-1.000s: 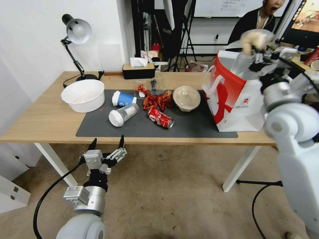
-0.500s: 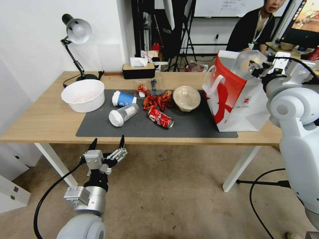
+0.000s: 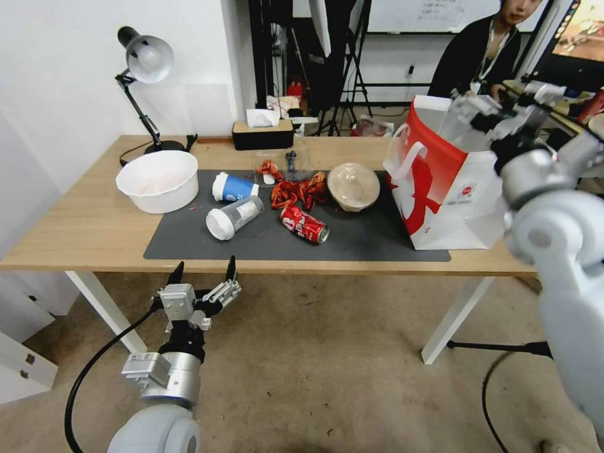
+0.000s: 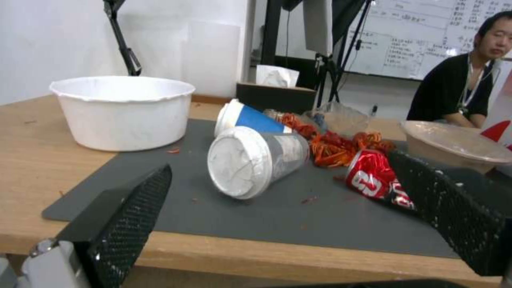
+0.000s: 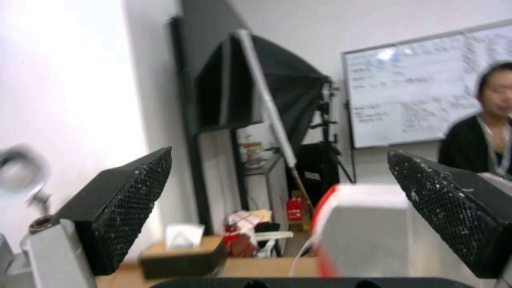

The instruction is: Pick up the trash from the table and place it into the takeout bag.

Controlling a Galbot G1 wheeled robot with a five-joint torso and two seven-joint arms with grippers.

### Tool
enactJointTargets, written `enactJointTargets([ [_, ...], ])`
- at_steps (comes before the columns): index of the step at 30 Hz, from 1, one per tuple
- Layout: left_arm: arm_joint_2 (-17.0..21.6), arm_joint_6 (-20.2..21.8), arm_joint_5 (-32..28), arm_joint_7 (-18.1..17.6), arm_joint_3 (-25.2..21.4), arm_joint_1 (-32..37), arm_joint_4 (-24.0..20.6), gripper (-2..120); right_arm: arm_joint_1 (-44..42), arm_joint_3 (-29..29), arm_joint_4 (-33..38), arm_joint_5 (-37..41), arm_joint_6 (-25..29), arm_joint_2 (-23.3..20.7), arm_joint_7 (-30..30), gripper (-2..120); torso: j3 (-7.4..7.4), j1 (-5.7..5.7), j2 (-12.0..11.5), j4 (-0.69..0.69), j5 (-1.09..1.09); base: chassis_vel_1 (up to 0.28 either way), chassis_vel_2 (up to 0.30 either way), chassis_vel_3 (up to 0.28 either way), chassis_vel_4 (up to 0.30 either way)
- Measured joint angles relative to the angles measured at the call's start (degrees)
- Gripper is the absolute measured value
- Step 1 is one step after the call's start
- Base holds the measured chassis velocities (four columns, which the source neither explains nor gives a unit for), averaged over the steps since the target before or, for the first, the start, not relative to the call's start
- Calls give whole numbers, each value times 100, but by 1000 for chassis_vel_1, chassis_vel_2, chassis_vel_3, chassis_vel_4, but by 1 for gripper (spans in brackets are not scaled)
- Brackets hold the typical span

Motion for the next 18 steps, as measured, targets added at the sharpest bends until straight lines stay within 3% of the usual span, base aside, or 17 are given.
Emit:
enactJointTargets([
  [5, 0, -47, -6, 0, -1, -5, 35, 100, -660, -16, 374, -693, 235, 111, -232, 100, 0, -1, 0, 0, 0, 0, 0, 0, 0],
  [8, 0, -79, -8, -1, -2, -4, 46, 100, -1610, -76, 736, -1595, 510, 368, -262, 100, 0, -1, 0, 2, -2, 0, 0, 0, 0],
  [12, 0, -99, -12, -2, -7, 6, 48, 100, -2429, -98, 790, -2423, 956, 642, -236, 100, -1, -1, 0, 0, 0, 0, 0, 0, 0],
  [18, 0, -133, -17, -4, -9, 12, 83, 100, -3283, -138, 713, -3059, 1526, 980, -133, 100, 0, -1, 0, 2, -1, 0, 0, 0, 0],
])
